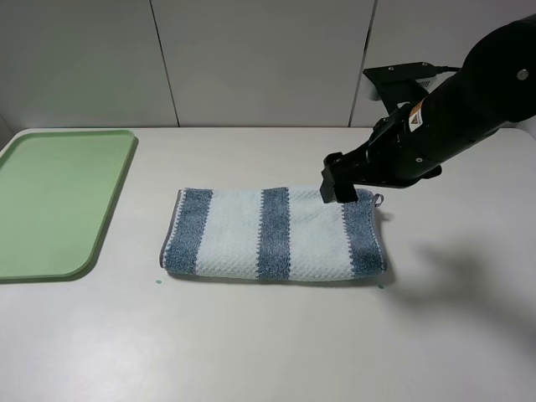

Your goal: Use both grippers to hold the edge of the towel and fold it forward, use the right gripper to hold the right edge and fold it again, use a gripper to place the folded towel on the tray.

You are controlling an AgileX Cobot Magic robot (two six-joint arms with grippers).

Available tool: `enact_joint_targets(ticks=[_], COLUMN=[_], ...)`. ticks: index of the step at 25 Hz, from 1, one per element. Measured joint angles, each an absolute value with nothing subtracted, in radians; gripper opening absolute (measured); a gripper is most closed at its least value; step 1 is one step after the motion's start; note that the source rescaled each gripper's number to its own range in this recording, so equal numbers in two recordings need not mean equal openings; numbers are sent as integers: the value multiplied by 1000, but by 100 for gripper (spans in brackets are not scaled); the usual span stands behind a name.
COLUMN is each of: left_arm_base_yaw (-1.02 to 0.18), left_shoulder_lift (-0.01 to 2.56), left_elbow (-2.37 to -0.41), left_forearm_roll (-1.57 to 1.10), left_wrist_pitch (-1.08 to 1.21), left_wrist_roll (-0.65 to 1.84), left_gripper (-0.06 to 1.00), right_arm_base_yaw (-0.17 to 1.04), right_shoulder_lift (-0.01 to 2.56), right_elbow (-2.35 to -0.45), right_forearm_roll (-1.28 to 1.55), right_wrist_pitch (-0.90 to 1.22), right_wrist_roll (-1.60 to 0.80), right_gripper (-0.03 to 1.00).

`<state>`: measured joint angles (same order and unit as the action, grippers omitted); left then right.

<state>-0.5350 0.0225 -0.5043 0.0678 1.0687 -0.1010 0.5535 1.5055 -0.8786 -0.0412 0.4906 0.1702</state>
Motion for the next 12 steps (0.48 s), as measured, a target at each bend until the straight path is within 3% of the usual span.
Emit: enact_joint_targets(ticks=[8,12], left_arm_base_yaw=[-523,-419], left_shoulder_lift=[22,22], left_elbow=[-504,-504], left_forearm_roll=[111,111], left_wrist_pitch=[1070,1053], left_wrist_roll=[-101,-85], left_gripper=[92,92], right_arm_base_yaw=[554,554], right_shoulder_lift=[1506,1506], right_elbow=[-879,-879], right_forearm_roll=[-43,-43], right_wrist_pitch=[487,487], right_wrist_roll=[163,165], right_gripper=[100,100])
